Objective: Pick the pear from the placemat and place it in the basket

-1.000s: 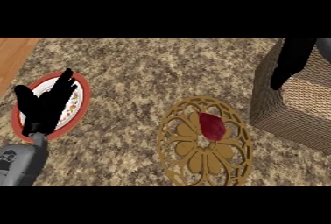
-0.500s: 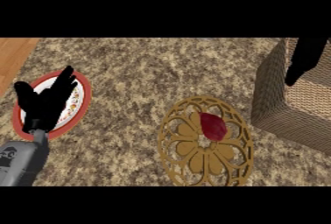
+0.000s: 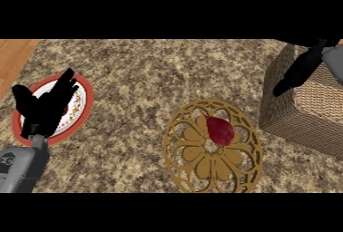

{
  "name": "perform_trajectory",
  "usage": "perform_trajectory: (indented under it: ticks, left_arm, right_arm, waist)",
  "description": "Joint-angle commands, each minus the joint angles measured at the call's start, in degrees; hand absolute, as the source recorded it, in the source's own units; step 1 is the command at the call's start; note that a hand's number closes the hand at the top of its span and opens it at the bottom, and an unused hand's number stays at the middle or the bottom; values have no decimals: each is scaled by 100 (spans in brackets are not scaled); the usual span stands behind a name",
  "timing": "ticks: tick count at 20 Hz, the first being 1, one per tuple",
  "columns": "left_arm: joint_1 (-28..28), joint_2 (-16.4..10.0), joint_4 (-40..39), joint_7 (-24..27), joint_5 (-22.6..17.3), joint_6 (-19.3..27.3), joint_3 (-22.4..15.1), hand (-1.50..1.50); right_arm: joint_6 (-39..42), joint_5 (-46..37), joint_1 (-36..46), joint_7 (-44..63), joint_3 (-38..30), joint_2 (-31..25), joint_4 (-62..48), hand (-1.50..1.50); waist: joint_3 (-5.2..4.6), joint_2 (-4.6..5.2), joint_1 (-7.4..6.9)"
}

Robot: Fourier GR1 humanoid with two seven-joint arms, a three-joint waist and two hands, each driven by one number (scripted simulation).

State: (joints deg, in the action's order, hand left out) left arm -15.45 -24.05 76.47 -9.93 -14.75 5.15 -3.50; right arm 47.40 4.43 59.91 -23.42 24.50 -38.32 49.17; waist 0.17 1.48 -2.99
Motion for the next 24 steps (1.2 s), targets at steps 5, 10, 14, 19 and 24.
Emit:
perform_trajectory:
  ticks: [5,10,14,19,24]
  left_arm:
    - [-111,-6,-30,-184,62,3,19,0]
    - [148,-151,53,-8,-24,-202,200,0]
    - [93,238,24,-2,210,170,41,0]
    - [70,99,100,-73,150,-81,139,0]
    - [184,-20,94,-59,-8,-298,378,0]
  right_arm:
    - [-271,-430,-680,-1641,411,721,-366,-150]
    - [-554,-345,-606,-1510,510,1321,-668,-150]
    - [-402,-326,-790,-1782,566,1338,-816,-150]
    - [-1132,-1137,-766,-1933,1125,1906,-1251,-150]
    - [-1179,-1556,-797,-2481,1402,1760,-1547,-150]
  waist:
    - [-1,-26,27]
    - [-12,-72,21]
    - [-12,-97,153]
    - [-12,-87,114]
    - [-13,-99,136]
